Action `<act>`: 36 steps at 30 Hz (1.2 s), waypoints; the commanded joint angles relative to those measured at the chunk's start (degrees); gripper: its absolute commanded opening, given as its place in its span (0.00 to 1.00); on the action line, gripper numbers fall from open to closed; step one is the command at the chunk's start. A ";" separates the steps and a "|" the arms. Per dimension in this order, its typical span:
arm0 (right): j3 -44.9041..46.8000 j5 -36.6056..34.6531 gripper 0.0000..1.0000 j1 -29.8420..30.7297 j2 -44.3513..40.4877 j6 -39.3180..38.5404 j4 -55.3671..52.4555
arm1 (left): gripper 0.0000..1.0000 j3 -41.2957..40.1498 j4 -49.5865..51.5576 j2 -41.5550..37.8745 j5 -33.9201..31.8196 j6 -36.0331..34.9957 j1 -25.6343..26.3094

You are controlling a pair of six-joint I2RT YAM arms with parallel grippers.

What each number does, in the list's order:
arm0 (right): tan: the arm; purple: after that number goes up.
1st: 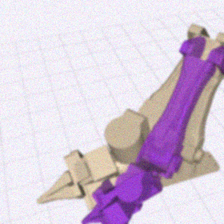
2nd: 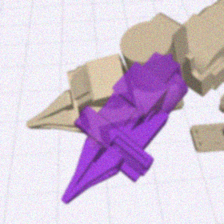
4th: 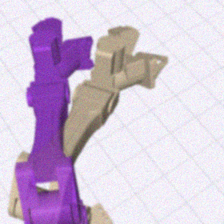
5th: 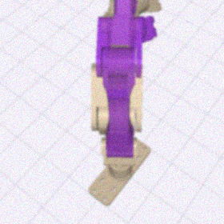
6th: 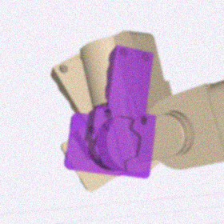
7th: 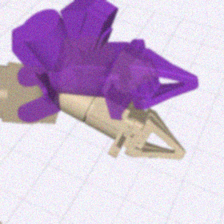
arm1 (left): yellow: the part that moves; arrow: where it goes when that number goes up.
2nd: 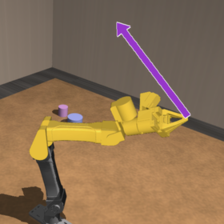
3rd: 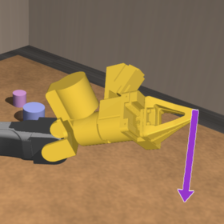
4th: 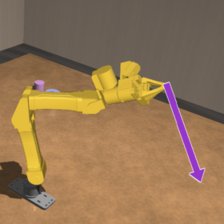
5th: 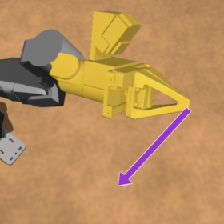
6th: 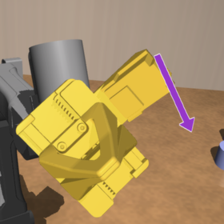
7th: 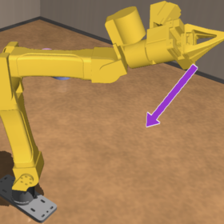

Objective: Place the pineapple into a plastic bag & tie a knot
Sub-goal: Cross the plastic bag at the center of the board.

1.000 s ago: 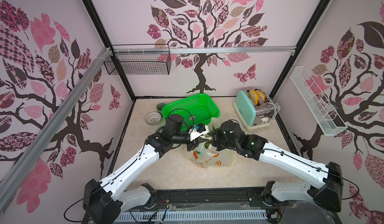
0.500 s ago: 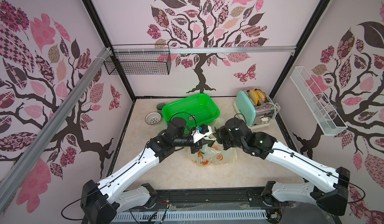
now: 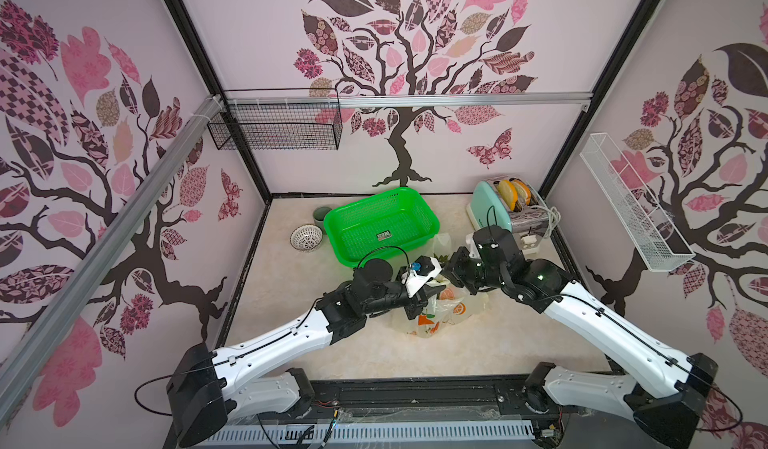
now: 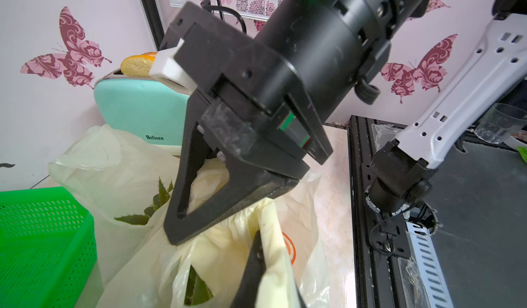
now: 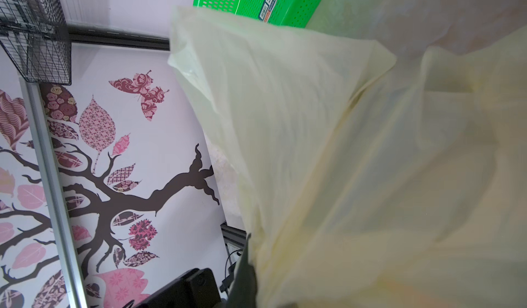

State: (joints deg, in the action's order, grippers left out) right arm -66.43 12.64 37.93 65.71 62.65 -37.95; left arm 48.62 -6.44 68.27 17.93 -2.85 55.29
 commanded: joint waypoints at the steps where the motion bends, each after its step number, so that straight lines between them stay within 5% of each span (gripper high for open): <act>1: -1.82 6.61 0.00 -6.49 0.84 -11.12 14.90 | 0.06 0.57 -2.39 1.90 9.29 2.09 4.02; 4: -2.95 13.49 0.00 -8.84 2.59 -16.29 13.31 | 0.28 2.95 -0.74 3.90 9.74 -1.10 3.97; 10: -1.94 14.58 0.00 -9.19 2.45 -18.97 11.00 | 0.60 4.05 8.32 -2.45 8.16 -8.34 3.28; 19: -0.76 16.12 0.00 -9.28 2.53 -19.08 12.00 | 0.66 4.37 21.64 -9.46 10.66 -11.56 -7.95; 29: 0.61 16.45 0.00 -9.25 1.43 -19.23 11.83 | 0.69 7.59 15.02 3.06 -1.35 -14.74 -9.19; 36: 0.44 16.01 0.00 -9.26 1.78 -19.56 10.77 | 0.67 8.93 14.16 1.87 4.22 -15.94 -11.81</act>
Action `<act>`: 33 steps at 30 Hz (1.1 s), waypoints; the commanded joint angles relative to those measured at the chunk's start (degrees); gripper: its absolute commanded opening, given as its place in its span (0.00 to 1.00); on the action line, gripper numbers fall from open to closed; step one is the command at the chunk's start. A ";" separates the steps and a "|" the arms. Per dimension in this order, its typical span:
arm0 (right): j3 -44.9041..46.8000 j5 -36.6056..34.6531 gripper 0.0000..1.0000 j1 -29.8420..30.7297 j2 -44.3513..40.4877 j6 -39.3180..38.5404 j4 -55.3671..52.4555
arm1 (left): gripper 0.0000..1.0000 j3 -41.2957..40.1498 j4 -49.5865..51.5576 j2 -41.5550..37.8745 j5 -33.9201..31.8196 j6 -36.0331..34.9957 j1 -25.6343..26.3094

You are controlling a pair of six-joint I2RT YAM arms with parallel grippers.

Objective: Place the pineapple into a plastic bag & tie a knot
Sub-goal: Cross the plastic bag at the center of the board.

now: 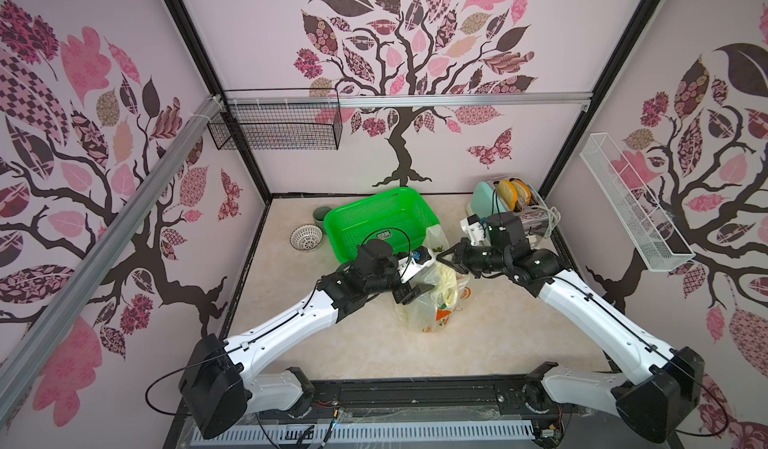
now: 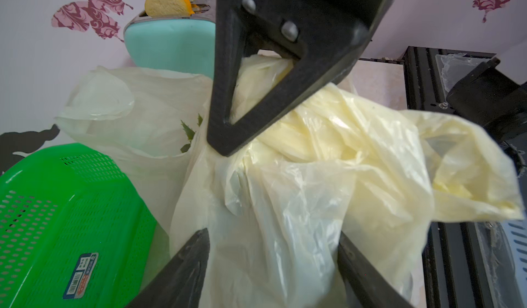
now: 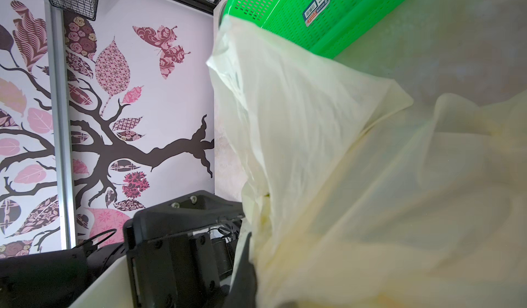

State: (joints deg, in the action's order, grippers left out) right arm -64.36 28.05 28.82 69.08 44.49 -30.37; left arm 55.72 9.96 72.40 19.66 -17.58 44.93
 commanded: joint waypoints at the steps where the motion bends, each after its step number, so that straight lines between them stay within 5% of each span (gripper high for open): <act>1: -1.84 0.68 0.00 -0.16 -1.45 -1.66 3.01 | 0.67 2.16 -2.55 -2.98 4.38 -0.44 -2.54; 11: -2.90 2.08 0.00 -0.14 -0.61 -3.08 1.68 | 0.67 8.68 5.04 1.78 26.26 -1.55 -11.66; 20: -2.43 2.77 0.00 -0.15 -0.70 -2.70 2.70 | 0.58 13.26 9.78 10.29 23.65 -7.67 -11.89; 28: -2.53 3.54 0.00 -0.14 -0.70 -2.92 2.97 | 0.32 14.21 9.82 13.59 22.96 -8.90 -12.05; 33: -2.27 2.68 0.00 -0.17 -0.61 -2.26 3.41 | 0.07 14.19 10.93 13.42 25.18 -9.03 -12.06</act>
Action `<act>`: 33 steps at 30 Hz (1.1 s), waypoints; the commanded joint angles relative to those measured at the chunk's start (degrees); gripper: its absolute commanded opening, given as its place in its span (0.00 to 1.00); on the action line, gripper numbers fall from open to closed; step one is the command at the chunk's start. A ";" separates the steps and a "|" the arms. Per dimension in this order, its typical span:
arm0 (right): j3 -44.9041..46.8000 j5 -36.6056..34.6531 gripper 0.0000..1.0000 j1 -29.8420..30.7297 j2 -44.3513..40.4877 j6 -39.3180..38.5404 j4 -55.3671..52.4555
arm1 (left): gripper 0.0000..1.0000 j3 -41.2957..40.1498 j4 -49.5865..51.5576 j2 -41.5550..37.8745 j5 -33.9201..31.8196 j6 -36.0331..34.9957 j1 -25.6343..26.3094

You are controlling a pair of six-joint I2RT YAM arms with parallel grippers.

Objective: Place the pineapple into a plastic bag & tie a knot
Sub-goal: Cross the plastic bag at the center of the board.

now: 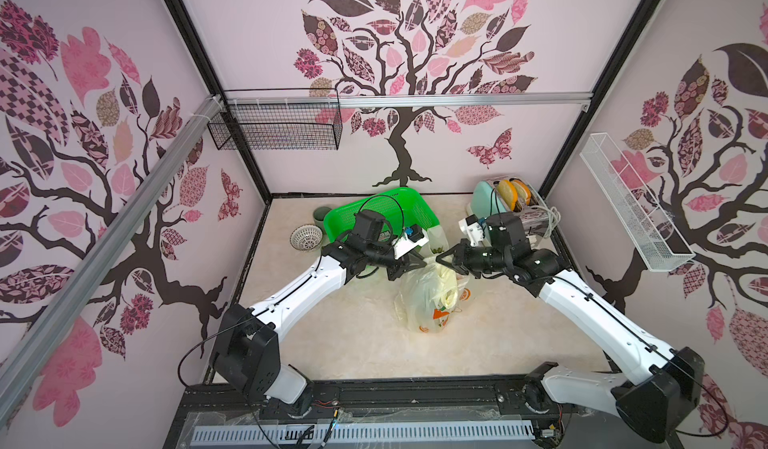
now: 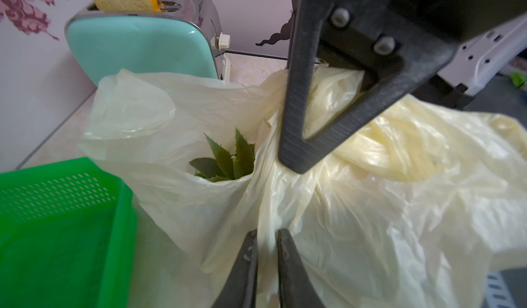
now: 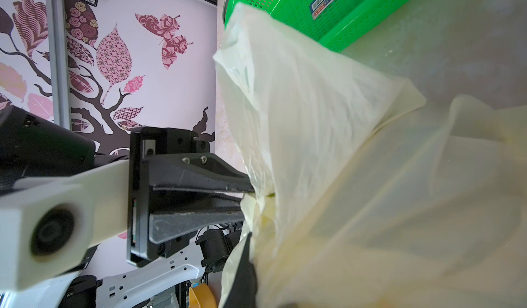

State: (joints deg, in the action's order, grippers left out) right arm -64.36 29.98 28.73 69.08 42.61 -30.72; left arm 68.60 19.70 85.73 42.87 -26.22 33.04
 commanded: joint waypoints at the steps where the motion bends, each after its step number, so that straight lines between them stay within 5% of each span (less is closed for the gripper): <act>1: -2.19 0.38 0.00 -0.07 -0.70 -0.13 3.83 | 0.01 1.21 1.44 -0.09 2.28 -0.46 -0.16; 6: -1.60 -1.23 0.00 -0.07 -0.79 1.48 4.78 | 0.00 -0.83 1.57 -2.57 2.98 0.82 -0.14; 19: 0.59 -0.18 0.32 -0.08 0.27 7.85 11.65 | 0.00 -5.12 -0.58 -5.49 2.58 1.95 3.24; 33: 3.16 1.73 0.31 -0.04 2.25 13.22 19.68 | 0.00 -5.40 -3.70 -3.92 4.60 2.87 5.76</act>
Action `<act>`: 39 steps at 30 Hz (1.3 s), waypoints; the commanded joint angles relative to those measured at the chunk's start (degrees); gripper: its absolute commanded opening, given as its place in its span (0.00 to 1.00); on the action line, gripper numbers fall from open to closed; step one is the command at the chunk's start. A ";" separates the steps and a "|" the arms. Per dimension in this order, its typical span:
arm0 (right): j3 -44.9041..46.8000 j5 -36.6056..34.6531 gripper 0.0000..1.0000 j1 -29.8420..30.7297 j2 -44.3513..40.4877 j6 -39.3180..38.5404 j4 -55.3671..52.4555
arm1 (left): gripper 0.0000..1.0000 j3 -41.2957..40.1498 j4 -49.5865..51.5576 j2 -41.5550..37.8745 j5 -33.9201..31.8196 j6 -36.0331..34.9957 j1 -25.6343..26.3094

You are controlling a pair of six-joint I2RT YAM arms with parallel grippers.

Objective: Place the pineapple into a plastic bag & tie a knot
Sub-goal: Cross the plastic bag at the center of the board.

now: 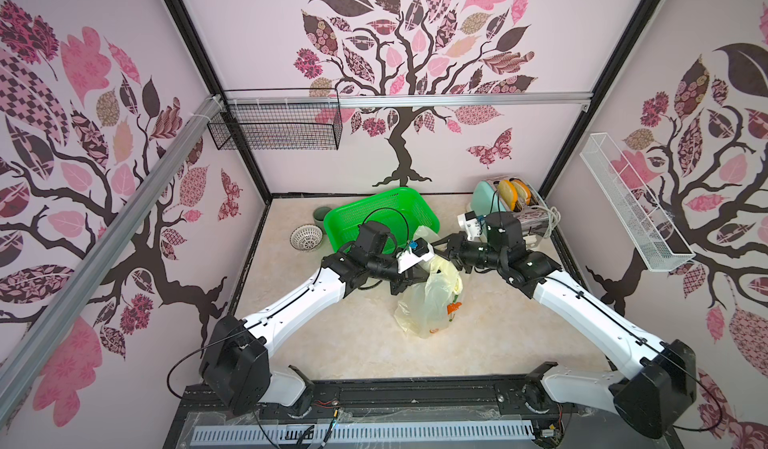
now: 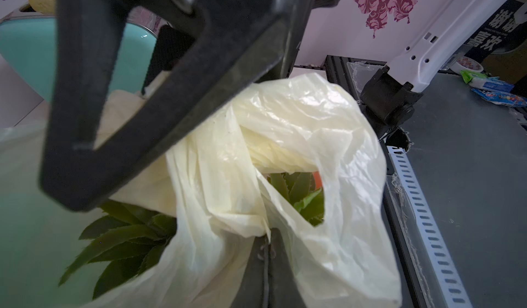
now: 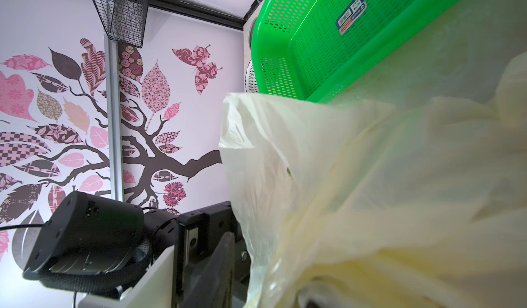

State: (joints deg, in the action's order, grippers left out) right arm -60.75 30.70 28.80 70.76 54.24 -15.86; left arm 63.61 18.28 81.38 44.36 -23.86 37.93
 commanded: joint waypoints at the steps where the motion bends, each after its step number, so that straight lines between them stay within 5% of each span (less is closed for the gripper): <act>1: -0.43 1.36 0.31 -0.05 0.85 2.00 5.53 | 0.00 -0.42 -2.42 0.57 3.35 0.58 0.90; 18: 1.85 7.93 0.06 -0.13 1.46 4.51 12.19 | 0.00 -1.89 -8.36 1.99 1.70 2.63 1.29; 26: 2.91 10.96 0.05 -0.14 2.27 7.82 17.44 | 0.00 -4.98 -12.93 0.95 0.36 4.80 1.36; 34: 4.47 12.77 0.00 -0.14 2.54 10.98 21.87 | 0.29 -8.78 -15.35 -3.03 -3.69 4.21 0.77; 39: 3.94 13.10 0.00 -0.14 2.89 9.72 20.11 | 0.33 -12.19 -16.01 -10.75 -2.67 4.24 -0.76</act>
State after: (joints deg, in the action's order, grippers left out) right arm -55.24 42.13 28.69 73.56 64.45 1.89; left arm 52.60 4.27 75.09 41.54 -19.51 38.04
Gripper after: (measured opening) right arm 0.046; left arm 0.328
